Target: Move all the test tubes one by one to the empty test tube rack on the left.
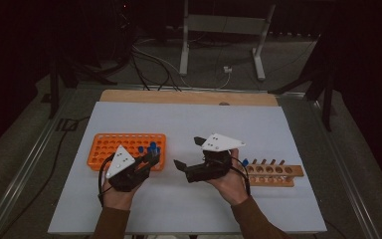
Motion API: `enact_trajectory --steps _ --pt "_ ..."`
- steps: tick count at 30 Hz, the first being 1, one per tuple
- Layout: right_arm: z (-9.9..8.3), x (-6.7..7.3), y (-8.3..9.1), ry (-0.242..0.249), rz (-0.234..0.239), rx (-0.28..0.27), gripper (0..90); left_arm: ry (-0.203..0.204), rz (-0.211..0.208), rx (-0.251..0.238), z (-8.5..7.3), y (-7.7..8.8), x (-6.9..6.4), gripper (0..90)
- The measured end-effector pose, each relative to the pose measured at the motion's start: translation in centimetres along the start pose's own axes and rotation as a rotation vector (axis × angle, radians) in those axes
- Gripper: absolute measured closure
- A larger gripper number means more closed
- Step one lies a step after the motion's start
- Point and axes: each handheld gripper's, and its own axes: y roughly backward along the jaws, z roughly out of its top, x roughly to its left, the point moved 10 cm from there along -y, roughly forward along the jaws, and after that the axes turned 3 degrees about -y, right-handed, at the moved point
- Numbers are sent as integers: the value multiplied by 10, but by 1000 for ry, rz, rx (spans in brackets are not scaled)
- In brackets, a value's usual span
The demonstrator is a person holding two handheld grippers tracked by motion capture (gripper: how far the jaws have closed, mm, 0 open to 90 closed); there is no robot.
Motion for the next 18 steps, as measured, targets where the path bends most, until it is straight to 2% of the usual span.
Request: enact_trajectory --steps 5,18 --pt "1 -9 8 -1 -25 -7 17 11 21 -6 0 4 8 780" --pt "1 -40 35 -32 -93 -43 15 34 62 -14 -2 10 23 780"
